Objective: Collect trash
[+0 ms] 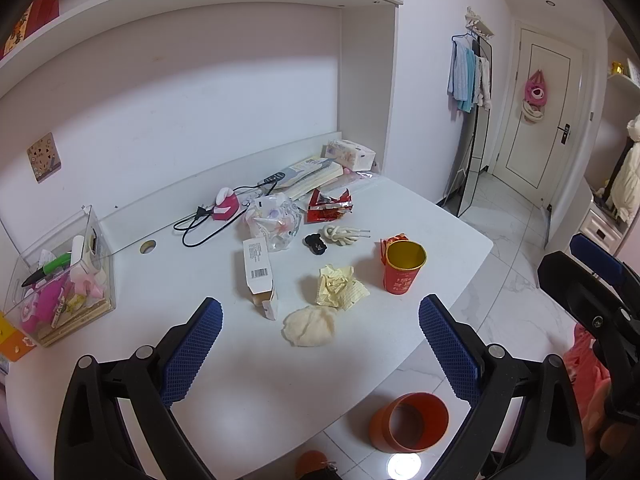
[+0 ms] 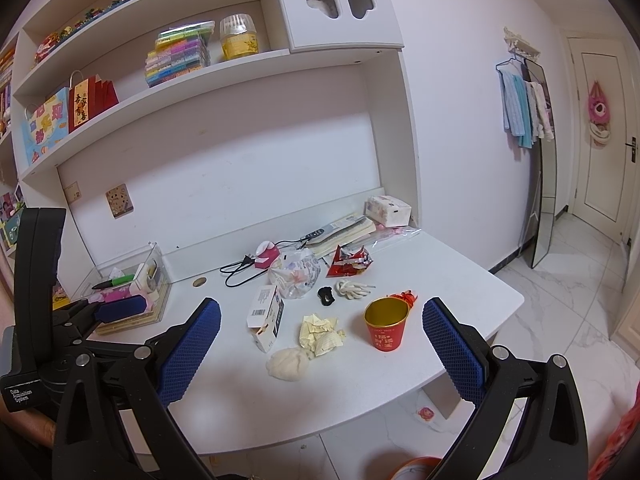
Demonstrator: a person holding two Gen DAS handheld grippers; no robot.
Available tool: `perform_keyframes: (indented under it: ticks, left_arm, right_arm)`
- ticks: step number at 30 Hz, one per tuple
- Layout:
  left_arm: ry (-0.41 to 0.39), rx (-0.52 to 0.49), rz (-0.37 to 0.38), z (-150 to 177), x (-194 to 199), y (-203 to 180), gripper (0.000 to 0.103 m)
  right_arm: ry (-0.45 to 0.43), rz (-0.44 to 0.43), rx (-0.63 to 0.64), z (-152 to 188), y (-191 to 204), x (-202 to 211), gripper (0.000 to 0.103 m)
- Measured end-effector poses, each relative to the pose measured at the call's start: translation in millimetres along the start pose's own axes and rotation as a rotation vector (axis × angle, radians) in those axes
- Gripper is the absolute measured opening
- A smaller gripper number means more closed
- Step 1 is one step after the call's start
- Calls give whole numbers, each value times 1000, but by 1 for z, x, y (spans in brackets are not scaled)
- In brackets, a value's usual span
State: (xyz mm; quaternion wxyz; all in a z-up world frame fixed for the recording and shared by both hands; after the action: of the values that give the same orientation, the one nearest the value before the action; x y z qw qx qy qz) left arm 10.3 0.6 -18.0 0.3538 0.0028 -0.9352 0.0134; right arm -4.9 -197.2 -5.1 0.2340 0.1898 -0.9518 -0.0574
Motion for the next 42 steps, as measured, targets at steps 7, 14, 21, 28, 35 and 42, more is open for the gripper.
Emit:
perform_keyframes:
  ticks: [7, 14, 21, 28, 35, 42]
  left_arm:
    - [2, 0, -1, -2, 0, 0, 97]
    - [6, -3, 1, -1, 0, 1, 97]
    - [9, -3, 1, 1, -2, 0, 97]
    - [10, -5, 0, 3, -3, -1, 97]
    - [12, -3, 1, 5, -3, -1, 97]
    - [24, 1, 4, 7, -6, 5, 97]
  right_arm:
    - [1, 0, 0, 0, 0, -1, 98]
    - [3, 2, -3, 1, -1, -1, 98]
    - [1, 1, -4, 2, -1, -1, 98]
    - [4, 0, -3, 3, -1, -2, 98]
    - [9, -1, -4, 5, -1, -4, 98]
    - [23, -5, -1, 6, 4, -10, 98]
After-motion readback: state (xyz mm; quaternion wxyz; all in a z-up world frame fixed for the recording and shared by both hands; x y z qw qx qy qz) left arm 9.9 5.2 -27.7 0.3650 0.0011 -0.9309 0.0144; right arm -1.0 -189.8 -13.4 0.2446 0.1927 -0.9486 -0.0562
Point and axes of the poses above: each gripper's, at about its wrist camera, not at the fingertips, and x roughly against the way its jaws point, y to its left, z to its underside, the point moved 2 cm from there along -x, roughly the way its jaws point, and after that the axes turned 2 degrees about x, right-handed, at the moved point
